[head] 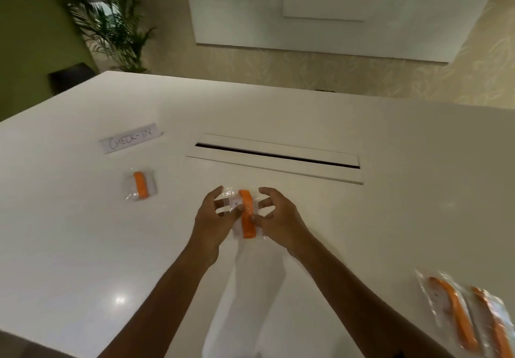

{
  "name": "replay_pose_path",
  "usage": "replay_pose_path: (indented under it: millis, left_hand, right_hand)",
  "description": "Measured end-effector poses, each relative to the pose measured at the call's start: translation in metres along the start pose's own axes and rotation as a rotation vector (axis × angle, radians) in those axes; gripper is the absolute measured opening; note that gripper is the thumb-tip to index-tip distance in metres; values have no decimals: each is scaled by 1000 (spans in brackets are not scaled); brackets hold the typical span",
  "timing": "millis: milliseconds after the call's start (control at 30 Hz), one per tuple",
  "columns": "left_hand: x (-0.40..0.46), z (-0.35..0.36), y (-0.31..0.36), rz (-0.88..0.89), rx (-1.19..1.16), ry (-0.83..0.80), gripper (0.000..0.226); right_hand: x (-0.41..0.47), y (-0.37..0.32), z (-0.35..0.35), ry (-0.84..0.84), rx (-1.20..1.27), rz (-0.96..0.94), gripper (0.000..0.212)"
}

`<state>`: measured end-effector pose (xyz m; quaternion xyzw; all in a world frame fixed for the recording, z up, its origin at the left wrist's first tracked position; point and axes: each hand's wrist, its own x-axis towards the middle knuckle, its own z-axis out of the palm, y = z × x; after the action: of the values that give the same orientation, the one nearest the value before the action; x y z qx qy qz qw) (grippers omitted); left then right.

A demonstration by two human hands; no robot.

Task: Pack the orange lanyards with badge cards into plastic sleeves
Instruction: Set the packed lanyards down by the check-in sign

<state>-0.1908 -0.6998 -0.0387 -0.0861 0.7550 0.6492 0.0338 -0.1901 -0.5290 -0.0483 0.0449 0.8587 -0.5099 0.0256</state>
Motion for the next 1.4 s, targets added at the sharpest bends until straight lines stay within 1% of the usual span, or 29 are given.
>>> replay_pose_path:
  millis: [100, 200, 333, 467, 567, 767, 933, 1067, 1267, 1400]
  left_hand:
    - [25, -39, -3, -38, -26, 26, 66]
    - [53, -77, -8, -67, 7, 75, 65]
    - [93, -122, -15, -100, 81, 135, 73]
    - [132, -154, -18, -75, 192, 161, 85]
    - [159, -168, -20, -70, 226, 175, 91]
    - [196, -175, -26, -142, 254, 144, 103]
    - [210, -171, -31, -197, 275, 146, 102]
    - [212, -168, -30, -213, 299, 189, 100]
    - [197, -155, -22, -181, 391, 257, 94]
    - [176, -130, -15, -78, 546, 254, 85]
  right_hand:
    - [31, -20, 41, -23, 17, 1, 69]
    - [59, -40, 80, -55, 24, -16, 67]
    - [94, -68, 125, -101, 27, -19, 68]
    - [127, -90, 159, -126, 38, 1, 65]
    - [151, -102, 178, -128, 33, 15, 66]
    - [191, -109, 205, -98, -11, 27, 68]
    - [207, -103, 215, -102, -37, 53, 65]
    - [210, -101, 215, -106, -90, 17, 64]
    - [198, -89, 200, -139, -137, -31, 65]
    - [177, -73, 174, -119, -251, -120, 61]
